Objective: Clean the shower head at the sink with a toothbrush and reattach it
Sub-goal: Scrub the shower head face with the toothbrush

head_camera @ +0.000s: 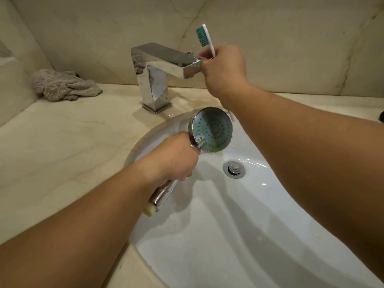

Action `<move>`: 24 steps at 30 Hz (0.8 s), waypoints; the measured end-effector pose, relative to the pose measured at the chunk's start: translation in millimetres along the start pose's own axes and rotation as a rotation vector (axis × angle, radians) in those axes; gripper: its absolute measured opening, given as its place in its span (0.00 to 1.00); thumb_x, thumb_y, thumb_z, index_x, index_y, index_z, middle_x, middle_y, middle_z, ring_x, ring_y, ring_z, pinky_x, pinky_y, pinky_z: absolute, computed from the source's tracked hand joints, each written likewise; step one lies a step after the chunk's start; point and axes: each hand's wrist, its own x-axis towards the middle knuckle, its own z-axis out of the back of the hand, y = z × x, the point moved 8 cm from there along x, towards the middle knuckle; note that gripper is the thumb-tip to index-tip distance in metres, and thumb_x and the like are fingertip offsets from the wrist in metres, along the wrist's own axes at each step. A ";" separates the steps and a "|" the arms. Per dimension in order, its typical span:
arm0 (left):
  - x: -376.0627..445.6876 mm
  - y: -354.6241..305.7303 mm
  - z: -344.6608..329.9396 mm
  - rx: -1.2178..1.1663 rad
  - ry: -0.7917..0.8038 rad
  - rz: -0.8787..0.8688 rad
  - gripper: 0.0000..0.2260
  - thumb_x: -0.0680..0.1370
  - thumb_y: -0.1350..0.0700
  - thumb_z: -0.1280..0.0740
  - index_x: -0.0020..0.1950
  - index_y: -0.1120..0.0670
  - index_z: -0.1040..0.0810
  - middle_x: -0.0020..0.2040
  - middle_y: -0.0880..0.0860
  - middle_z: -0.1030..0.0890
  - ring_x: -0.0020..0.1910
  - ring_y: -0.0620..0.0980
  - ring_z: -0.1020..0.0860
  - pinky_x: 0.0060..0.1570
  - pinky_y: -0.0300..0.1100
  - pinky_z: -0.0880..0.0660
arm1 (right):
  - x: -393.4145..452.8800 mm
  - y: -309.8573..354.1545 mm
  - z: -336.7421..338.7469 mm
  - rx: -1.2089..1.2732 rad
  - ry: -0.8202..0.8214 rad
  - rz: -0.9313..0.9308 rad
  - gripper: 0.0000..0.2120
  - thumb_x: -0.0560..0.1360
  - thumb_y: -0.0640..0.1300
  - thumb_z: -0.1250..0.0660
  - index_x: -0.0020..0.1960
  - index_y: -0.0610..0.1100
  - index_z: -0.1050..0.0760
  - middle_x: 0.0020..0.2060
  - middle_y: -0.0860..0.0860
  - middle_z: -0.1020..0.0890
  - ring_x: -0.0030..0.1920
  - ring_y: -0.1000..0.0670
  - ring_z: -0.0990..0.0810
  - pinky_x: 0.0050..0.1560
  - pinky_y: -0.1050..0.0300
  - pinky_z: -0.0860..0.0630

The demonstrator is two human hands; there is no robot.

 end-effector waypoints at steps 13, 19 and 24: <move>1.9 0.9 -3.3 0.044 0.029 -0.011 0.05 0.82 0.61 0.39 0.53 0.56 0.24 0.44 0.57 0.14 0.39 0.55 0.14 0.43 0.56 0.15 | 10.9 0.2 0.6 -0.050 -0.014 -0.028 0.06 0.78 0.42 0.34 0.45 0.50 0.20 0.37 0.58 0.23 0.43 0.55 0.21 0.50 0.54 0.20; 0.0 -0.2 -5.3 0.001 0.041 -0.001 0.06 0.82 0.60 0.40 0.53 0.55 0.24 0.45 0.58 0.15 0.40 0.56 0.14 0.43 0.57 0.15 | 11.6 -1.0 0.2 -0.045 -0.018 -0.030 0.06 0.79 0.42 0.35 0.47 0.49 0.20 0.38 0.57 0.24 0.40 0.56 0.23 0.48 0.55 0.19; -0.1 -0.3 -5.3 0.004 0.043 -0.007 0.06 0.82 0.60 0.40 0.52 0.55 0.24 0.44 0.59 0.15 0.40 0.57 0.14 0.43 0.57 0.15 | 11.7 0.0 0.1 -0.054 -0.018 -0.018 0.05 0.79 0.43 0.35 0.48 0.49 0.21 0.38 0.58 0.25 0.40 0.58 0.24 0.50 0.58 0.20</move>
